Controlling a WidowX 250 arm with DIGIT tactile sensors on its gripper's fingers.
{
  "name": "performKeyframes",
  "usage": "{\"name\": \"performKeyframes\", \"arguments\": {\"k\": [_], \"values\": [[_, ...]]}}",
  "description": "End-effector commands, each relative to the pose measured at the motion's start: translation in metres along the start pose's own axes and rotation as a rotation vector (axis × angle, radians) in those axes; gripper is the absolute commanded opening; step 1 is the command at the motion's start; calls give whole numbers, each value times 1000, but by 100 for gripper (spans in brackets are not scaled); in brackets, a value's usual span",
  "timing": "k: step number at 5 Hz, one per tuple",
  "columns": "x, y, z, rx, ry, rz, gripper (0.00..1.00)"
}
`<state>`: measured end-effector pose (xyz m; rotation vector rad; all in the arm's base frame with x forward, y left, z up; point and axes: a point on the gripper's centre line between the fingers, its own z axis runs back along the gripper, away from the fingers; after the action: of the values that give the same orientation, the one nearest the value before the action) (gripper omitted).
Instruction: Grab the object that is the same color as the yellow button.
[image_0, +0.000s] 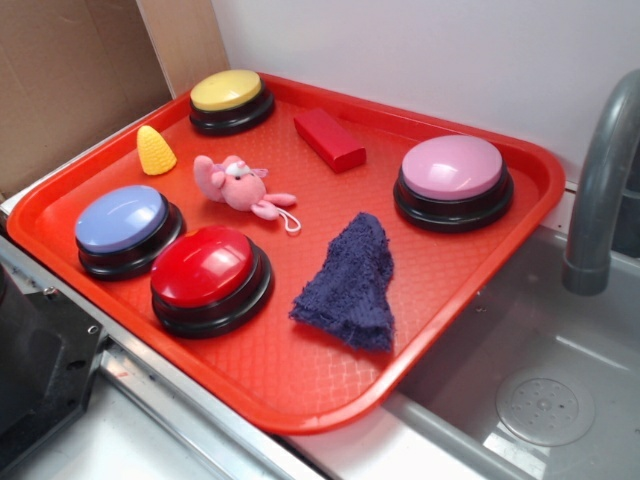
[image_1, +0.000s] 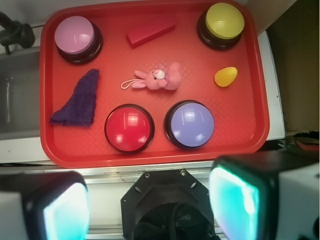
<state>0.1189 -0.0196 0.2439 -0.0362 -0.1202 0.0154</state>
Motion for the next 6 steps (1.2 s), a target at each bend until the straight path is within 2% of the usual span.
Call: {"name": "performKeyframes", "arguments": {"k": [1,2,3,4,5,6], "values": [[0,0,0,0,0,0,100],[7,38,-10,-14,-39,106,100],[20,71,-33,37,-83,167,100],[34,97,-57,40,-99,170,100],[53,112,-89,74,-93,172,100],[68,126,-118,95,-61,171,100]]}}
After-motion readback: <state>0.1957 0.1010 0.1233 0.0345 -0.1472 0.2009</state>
